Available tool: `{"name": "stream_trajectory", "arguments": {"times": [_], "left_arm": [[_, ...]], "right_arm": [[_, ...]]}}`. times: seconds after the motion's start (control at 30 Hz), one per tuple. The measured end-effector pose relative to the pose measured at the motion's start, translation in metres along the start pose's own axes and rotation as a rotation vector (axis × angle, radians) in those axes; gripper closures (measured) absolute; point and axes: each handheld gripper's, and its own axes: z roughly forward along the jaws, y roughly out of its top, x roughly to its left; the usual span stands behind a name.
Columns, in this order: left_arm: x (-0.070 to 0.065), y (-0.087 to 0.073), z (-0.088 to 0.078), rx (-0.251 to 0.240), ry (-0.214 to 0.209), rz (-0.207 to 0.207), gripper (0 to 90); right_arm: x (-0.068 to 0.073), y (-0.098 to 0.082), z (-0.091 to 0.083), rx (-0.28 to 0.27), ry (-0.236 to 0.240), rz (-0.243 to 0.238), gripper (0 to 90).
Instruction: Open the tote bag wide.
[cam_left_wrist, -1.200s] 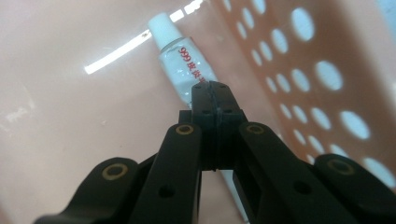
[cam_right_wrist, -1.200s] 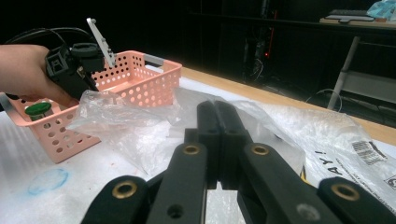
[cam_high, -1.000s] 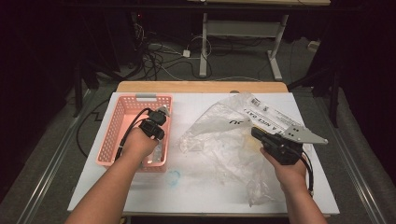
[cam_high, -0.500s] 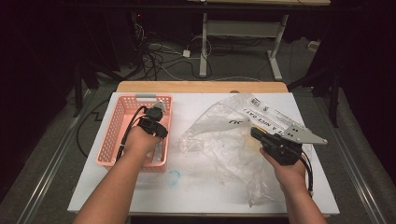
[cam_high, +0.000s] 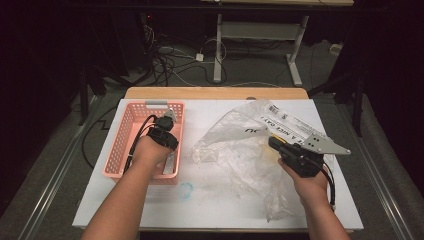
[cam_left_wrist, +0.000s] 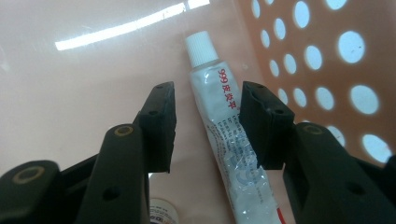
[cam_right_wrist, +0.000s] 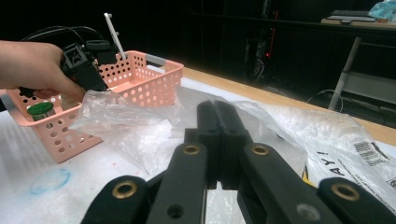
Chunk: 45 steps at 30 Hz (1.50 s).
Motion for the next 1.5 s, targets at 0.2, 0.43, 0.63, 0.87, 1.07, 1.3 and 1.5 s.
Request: {"name": "stream_trajectory", "arguments": {"times": [0.2, 0.43, 0.63, 0.87, 1.07, 1.3, 1.5], "left_arm": [[0.002, -0.002, 0.005, 0.032, -0.036, -0.009, 54.0], [-0.001, -0.004, 0.013, 0.05, -0.002, 0.024, 55.9], [-0.005, -0.004, 0.012, 0.041, 0.003, 0.049, 64.6], [-0.007, -0.006, 0.012, 0.03, 0.011, 0.063, 65.7], [-0.007, -0.008, 0.007, 0.006, 0.008, 0.069, 65.8], [-0.005, -0.01, -0.002, -0.053, -0.014, 0.081, 65.9], [-0.01, -0.015, -0.009, -0.102, 0.006, 0.122, 65.8]], "right_arm": [[0.0, 0.0, 0.0, 0.0, -0.003, 0.001, 90.0], [0.0, -0.001, 0.001, 0.003, 0.0, -0.007, 90.0], [0.001, -0.001, 0.002, 0.006, -0.002, -0.003, 90.0], [0.0, -0.001, 0.001, 0.003, 0.0, -0.005, 90.0], [0.001, 0.0, 0.003, 0.006, 0.004, -0.007, 90.0], [0.003, 0.001, 0.008, 0.017, 0.003, -0.013, 90.0], [0.0, 0.0, 0.006, 0.006, -0.001, -0.009, 90.0]]}}
